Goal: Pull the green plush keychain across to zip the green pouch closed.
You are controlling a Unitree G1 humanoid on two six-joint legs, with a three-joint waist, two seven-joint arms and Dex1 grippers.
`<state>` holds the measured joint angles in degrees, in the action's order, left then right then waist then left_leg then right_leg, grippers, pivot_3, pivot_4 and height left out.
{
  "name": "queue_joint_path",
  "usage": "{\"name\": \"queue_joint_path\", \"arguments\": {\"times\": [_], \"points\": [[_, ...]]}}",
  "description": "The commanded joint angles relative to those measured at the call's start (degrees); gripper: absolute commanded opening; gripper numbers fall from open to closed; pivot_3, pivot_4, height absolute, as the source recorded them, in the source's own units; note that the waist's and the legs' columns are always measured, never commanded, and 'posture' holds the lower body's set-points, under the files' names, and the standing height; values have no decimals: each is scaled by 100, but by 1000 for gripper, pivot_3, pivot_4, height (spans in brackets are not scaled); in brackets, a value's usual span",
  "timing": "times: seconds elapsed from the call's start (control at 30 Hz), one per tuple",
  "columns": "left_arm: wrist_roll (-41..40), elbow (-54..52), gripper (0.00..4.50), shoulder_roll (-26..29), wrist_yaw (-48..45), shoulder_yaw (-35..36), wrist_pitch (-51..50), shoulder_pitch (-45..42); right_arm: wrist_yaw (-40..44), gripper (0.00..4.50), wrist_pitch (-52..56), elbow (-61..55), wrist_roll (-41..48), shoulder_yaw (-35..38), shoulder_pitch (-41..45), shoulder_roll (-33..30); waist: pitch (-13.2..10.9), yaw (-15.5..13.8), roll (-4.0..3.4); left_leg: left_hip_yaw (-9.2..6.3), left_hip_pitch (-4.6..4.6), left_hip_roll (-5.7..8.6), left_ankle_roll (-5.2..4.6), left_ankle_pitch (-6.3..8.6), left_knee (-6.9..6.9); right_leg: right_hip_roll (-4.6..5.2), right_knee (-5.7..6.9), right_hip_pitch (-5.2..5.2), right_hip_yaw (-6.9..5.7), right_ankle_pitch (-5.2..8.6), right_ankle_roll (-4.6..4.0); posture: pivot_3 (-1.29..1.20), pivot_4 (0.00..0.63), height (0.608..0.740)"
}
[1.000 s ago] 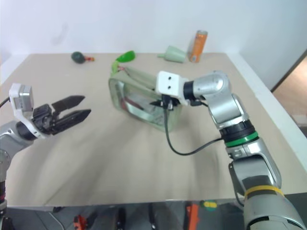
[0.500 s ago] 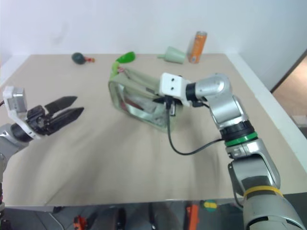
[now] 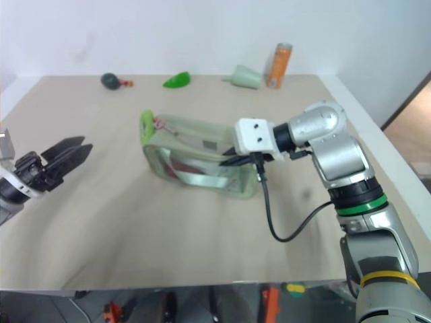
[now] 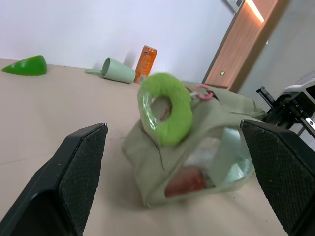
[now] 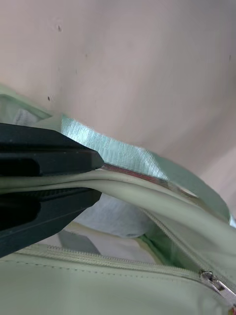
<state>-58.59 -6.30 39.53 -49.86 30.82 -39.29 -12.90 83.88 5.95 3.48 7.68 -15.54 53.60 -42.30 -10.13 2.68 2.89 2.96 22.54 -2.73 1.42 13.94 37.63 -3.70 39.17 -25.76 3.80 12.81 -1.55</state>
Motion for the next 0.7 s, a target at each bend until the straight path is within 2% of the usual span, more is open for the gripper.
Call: {"name": "queue_joint_path", "arguments": {"times": [0.03,0.3,0.63,0.67,0.7], "points": [[-90,-188,4500,137,0,60,-56,-41,199,23,-219,-238,176,119,165,-37,0,0,0,0,0,0,0,0,0,0,0,0,0,0,0,0,150,740],[-105,-168,4500,202,0,-12,-223,-158,302,23,-212,-252,585,278,489,210,-1,2,-1,-1,1,-1,0,0,-1,-1,1,-3,-2,0,-1,0,150,740],[-118,-137,4500,269,-23,-9,-329,-223,353,23,-335,-1303,540,-243,-397,184,-1,0,-1,0,6,0,1,0,-1,4,1,-6,0,1,0,0,150,740],[-111,-126,4500,268,-24,-17,-328,-234,336,369,-361,-1324,516,-268,-417,193,-1,0,-1,0,5,0,1,0,-1,3,1,-6,0,1,0,0,150,740],[-100,-114,4500,261,-23,-33,-321,-251,287,369,-356,-1324,506,-268,-420,219,-1,1,-1,-1,4,0,2,-1,-1,3,2,-6,-2,1,-1,0,150,740]]}}
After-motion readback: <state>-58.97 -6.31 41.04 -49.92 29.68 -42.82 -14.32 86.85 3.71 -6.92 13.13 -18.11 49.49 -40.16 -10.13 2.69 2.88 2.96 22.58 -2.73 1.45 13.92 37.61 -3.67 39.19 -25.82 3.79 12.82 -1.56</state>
